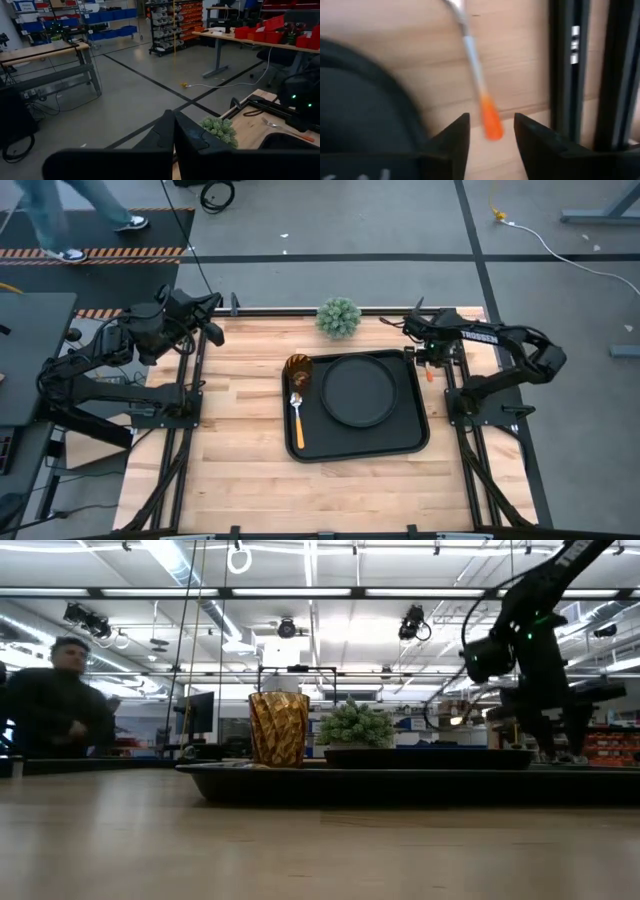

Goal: Pick and place plate/cup/fork/spoon on tray
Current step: Put the orange fork on the black serving tray between the orange spoon and the black plate

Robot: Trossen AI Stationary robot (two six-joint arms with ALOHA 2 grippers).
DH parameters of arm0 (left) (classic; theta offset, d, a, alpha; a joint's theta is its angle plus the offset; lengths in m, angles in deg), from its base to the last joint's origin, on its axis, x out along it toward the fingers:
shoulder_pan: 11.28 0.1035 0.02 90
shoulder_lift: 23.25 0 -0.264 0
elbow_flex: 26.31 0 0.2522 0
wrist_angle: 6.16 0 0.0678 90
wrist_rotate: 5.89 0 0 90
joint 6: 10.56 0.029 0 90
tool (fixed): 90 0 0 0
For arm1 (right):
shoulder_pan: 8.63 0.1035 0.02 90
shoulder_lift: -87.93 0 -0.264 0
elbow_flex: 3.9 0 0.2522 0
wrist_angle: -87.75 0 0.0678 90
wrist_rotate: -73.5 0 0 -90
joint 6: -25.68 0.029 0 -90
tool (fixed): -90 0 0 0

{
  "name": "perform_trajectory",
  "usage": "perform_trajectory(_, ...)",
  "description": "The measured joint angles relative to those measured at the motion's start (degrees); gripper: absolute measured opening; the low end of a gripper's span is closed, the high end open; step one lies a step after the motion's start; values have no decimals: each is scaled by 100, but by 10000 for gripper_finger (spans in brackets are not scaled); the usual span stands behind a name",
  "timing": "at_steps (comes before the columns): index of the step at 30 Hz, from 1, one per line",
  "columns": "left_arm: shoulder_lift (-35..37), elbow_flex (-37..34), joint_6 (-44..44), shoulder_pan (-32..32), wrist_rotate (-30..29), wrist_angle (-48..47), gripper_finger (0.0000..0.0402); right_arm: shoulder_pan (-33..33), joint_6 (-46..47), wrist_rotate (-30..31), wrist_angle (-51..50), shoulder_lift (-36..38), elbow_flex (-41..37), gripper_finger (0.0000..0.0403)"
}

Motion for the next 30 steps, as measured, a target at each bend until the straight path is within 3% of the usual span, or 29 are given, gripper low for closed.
perform_trajectory(5,0,0,-1,0,0,0,9,-395,-360,56,214,-460,-135,172)
perform_trajectory(11,0,0,2,1,0,0,9,-658,-724,-165,1048,-828,-134,148)
perform_trajectory(20,0,0,2,0,0,0,9,-1129,-1039,-281,1416,-837,-133,136)
perform_trajectory(25,0,0,2,0,0,0,9,-1334,-1150,130,1733,-740,-129,133)
perform_trajectory(30,0,0,2,0,0,0,9,-1475,-1105,-149,2132,-706,-132,124)
